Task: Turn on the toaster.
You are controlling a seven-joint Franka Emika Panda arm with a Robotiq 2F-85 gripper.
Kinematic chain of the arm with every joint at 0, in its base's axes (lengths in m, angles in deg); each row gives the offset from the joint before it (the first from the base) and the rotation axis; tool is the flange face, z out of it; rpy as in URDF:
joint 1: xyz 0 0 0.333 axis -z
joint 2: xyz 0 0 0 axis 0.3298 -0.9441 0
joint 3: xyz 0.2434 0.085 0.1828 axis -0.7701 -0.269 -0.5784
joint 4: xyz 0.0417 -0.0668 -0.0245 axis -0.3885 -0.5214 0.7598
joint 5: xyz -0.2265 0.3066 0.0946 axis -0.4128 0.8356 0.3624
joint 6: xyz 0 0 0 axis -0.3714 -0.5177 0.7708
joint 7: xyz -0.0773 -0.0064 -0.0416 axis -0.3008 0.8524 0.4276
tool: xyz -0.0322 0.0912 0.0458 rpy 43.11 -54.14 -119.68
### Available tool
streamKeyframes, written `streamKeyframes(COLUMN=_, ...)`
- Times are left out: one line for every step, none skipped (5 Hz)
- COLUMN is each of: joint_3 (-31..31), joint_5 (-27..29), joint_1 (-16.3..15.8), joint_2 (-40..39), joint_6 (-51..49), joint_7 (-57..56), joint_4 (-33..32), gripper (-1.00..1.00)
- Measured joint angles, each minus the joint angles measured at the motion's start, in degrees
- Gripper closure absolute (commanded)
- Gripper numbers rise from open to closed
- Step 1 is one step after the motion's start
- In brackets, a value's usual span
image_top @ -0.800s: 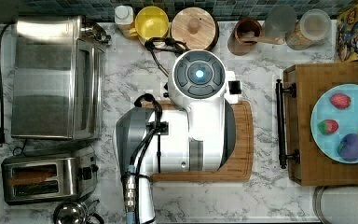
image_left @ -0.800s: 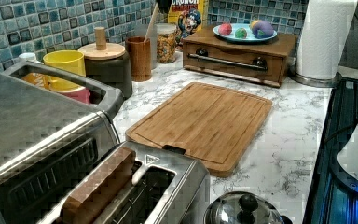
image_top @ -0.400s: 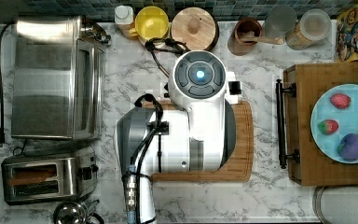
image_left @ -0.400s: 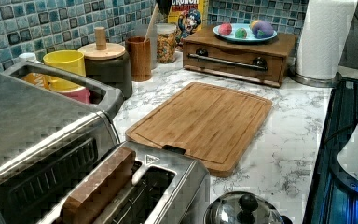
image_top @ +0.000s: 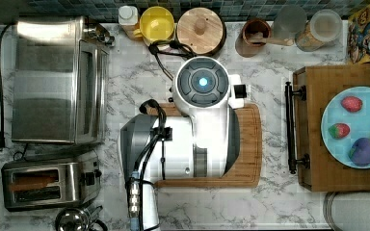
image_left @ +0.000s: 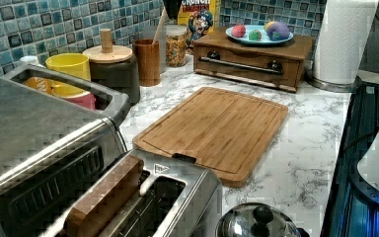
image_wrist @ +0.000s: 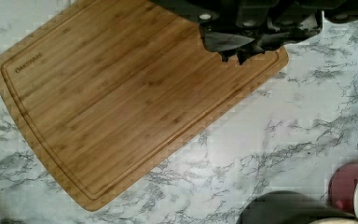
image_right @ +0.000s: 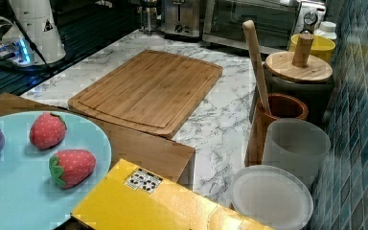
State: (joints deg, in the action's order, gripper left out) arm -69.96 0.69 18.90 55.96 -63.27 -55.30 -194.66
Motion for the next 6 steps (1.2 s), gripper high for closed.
streamKeyframes(joint_3=1.19, joint_5=0.00, joint_1=-2.75, joint_2=0.69, joint_6=3.73, joint_7=-1.91, joint_4=-4.25, gripper=1.00)
streamKeyframes(joint_3=0.55, joint_5=2.45, joint_1=-5.07, joint_2=1.26, joint_6=7.40, joint_7=-3.74, joint_4=-9.18, gripper=1.00)
streamKeyframes(joint_3=-5.59, joint_5=2.76, joint_1=-3.56, joint_2=2.09, joint_6=7.36, joint_7=-7.06, joint_4=-13.65, gripper=1.00)
streamKeyframes(joint_3=-10.05, joint_5=4.57, joint_1=-5.53, joint_2=3.33, joint_6=7.33, joint_7=-9.13, joint_4=-17.79, gripper=1.00)
streamKeyframes(joint_3=-13.33, joint_5=4.71, joint_1=-8.36, joint_2=4.91, joint_6=8.04, joint_7=-9.73, joint_4=-21.26, gripper=1.00)
streamKeyframes(joint_3=-16.03, joint_5=7.14, joint_1=-9.63, joint_2=7.63, joint_6=8.59, joint_7=-12.93, joint_4=-24.62, gripper=1.00)
